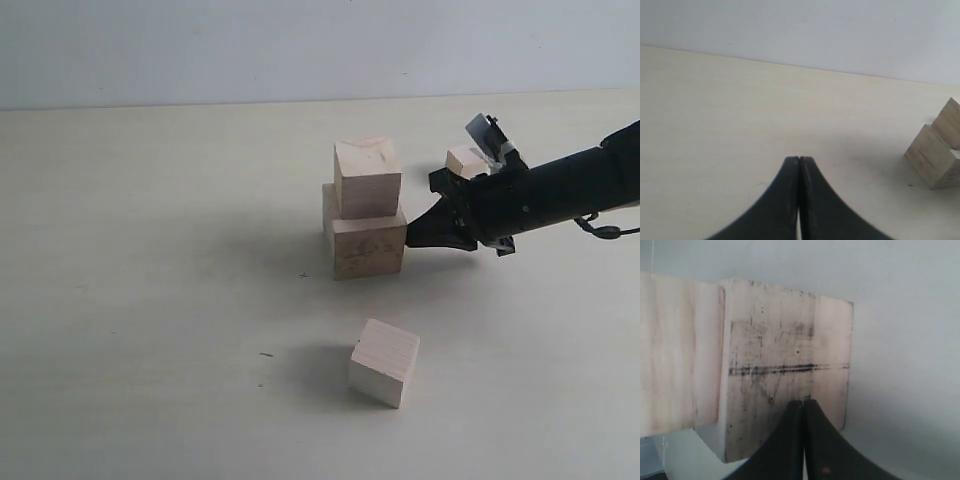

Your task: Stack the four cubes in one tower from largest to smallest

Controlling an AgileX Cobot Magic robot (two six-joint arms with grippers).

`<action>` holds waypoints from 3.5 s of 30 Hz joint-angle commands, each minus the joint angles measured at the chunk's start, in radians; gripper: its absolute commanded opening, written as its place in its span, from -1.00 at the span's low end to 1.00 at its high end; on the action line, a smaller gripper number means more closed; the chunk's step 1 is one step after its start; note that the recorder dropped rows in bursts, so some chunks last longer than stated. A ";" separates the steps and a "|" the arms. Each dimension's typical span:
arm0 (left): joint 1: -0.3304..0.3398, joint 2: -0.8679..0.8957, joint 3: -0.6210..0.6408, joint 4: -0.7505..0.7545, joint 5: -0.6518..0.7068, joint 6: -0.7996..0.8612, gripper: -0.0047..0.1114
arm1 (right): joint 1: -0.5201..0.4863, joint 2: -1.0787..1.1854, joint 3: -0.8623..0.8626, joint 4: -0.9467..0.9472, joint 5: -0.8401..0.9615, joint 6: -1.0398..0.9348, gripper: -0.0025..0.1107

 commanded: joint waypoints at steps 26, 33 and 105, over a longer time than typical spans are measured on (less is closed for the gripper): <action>0.010 -0.059 0.004 0.061 -0.212 -0.006 -0.92 | 0.091 -0.613 0.227 -0.510 -0.234 0.041 -0.96; 0.195 -0.144 0.031 0.164 -0.066 -0.026 -0.92 | 0.325 -0.962 0.432 -0.513 -0.709 0.081 -0.96; 0.183 -0.323 0.092 0.194 0.091 -0.116 -0.92 | 0.648 -0.532 0.157 -1.074 -0.241 0.412 0.21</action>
